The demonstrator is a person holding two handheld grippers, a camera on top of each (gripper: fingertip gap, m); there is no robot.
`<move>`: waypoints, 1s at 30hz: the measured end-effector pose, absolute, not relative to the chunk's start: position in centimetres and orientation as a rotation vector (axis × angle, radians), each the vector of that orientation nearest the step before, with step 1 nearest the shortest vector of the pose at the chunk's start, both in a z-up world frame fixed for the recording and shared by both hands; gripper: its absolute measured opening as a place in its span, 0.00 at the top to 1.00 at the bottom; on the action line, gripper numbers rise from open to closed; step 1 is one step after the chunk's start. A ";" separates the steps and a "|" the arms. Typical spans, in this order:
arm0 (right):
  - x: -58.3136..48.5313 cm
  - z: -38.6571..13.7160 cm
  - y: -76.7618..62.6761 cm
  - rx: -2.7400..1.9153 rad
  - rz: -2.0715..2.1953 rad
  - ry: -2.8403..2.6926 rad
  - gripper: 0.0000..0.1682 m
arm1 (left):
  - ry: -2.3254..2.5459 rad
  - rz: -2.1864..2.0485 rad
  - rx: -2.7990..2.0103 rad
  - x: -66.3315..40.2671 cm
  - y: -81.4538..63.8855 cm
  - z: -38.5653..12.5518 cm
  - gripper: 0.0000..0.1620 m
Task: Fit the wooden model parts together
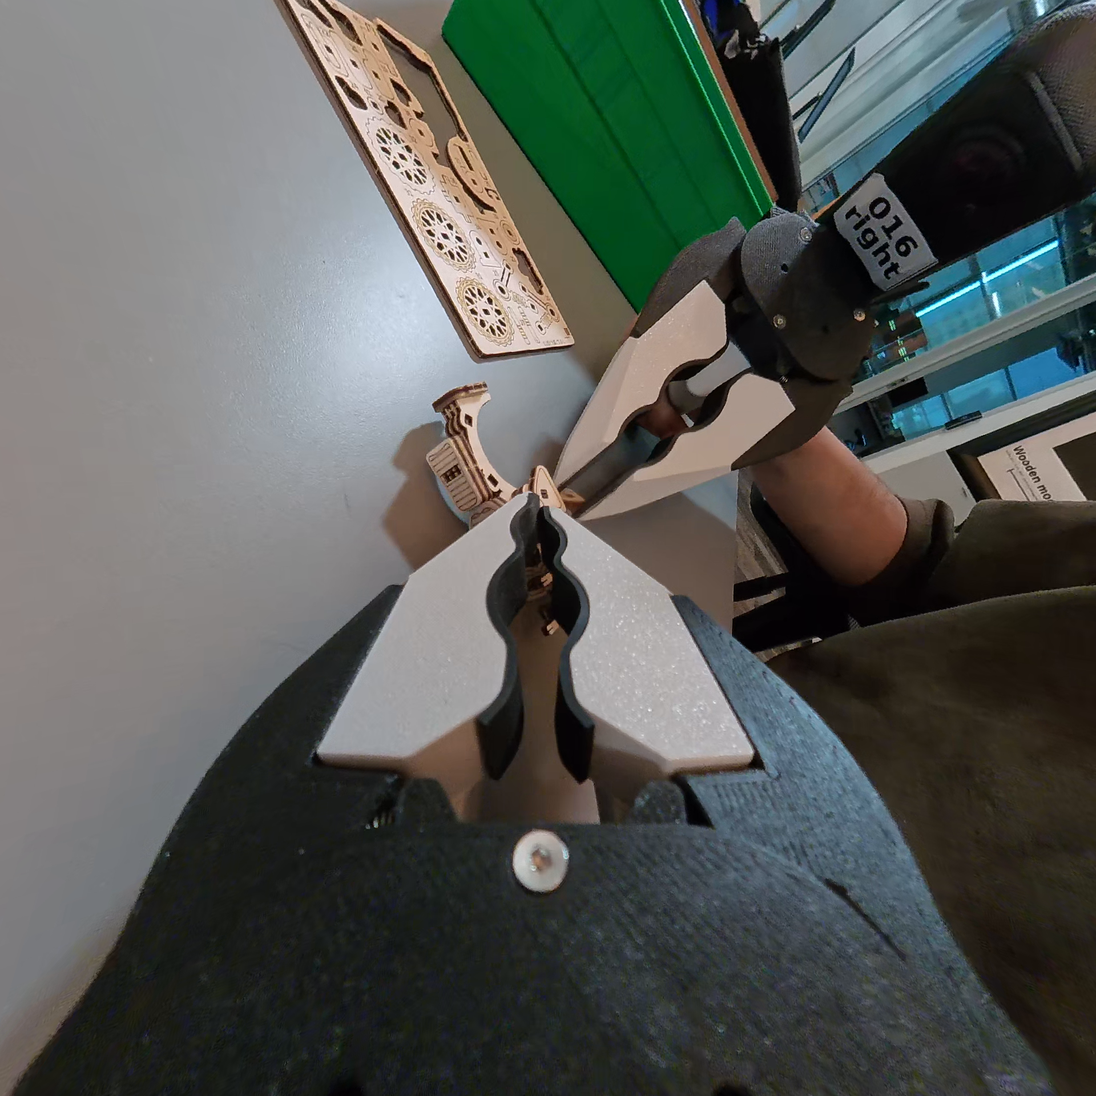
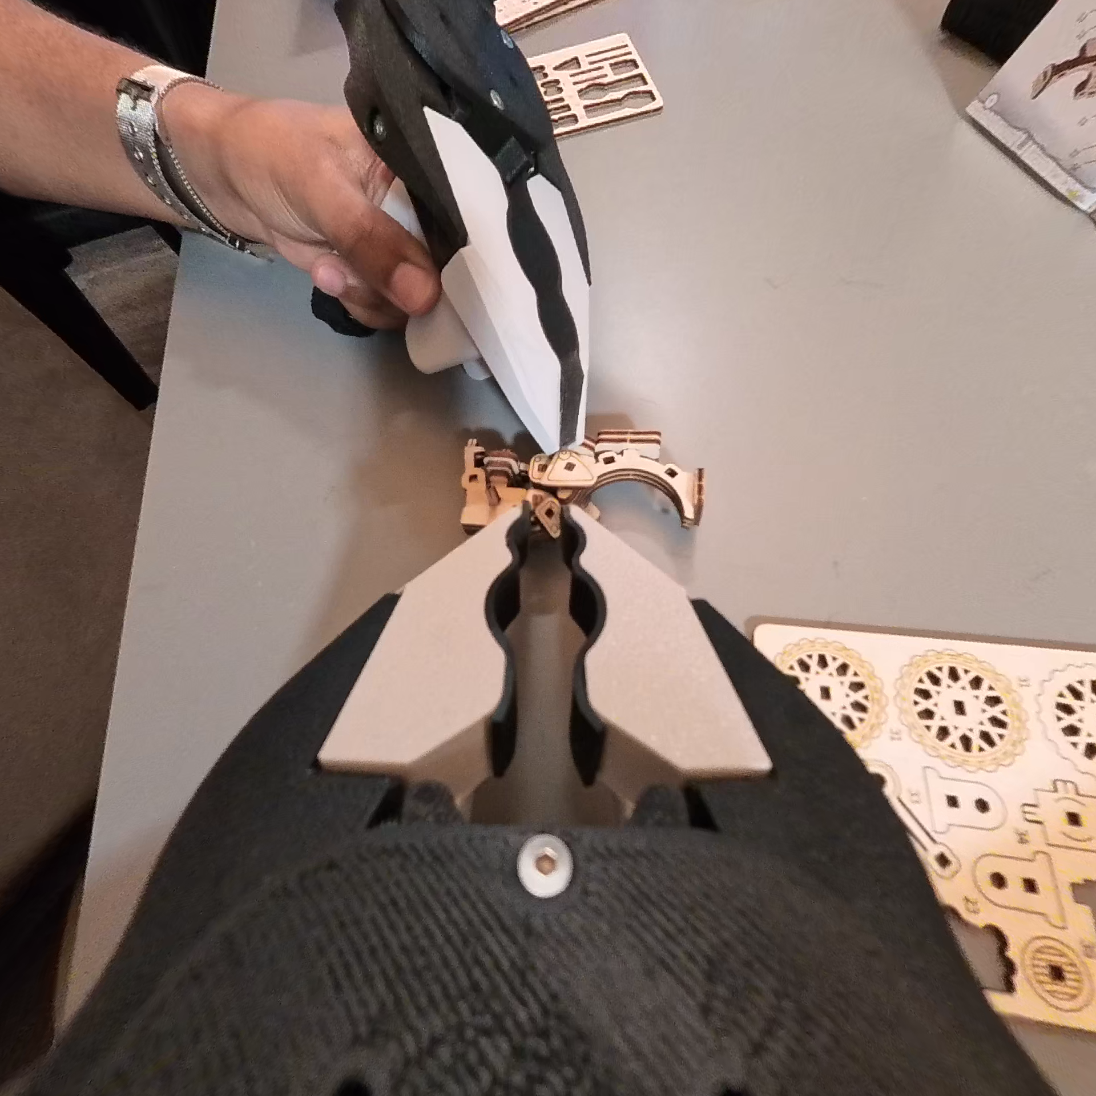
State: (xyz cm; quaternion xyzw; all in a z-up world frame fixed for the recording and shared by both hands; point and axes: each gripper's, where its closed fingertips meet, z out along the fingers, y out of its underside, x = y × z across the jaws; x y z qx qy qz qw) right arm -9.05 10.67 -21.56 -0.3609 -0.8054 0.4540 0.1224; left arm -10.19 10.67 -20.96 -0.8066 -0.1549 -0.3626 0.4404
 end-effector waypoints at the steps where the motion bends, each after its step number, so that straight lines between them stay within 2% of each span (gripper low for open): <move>1: -9.0 -21.5 10.8 -1.056 1.317 -2.346 0.95 | -0.385 -0.900 -2.003 -10.2 10.7 -21.0 1.00; 6: -8.7 -21.3 12.4 -1.134 1.257 -2.300 0.95 | -0.388 -0.900 -2.001 -10.2 10.7 -21.0 1.00; 13: -7.5 -23.1 15.4 -1.335 0.834 -2.224 0.95 | -0.392 -0.897 -1.999 -10.3 10.7 -20.9 1.00; 17: -6.5 -23.8 14.3 -1.409 0.815 -2.201 0.94 | -0.392 -0.895 -1.998 -10.2 10.7 -20.9 1.00; 21: -5.8 -23.3 13.4 -1.361 0.850 -2.198 0.85 | -0.394 -0.895 -1.997 -10.2 10.7 -20.9 1.00; 30: -5.6 -23.6 14.8 -1.388 1.045 -2.216 0.87 | -0.395 -0.897 -1.996 -10.1 10.8 -20.9 1.00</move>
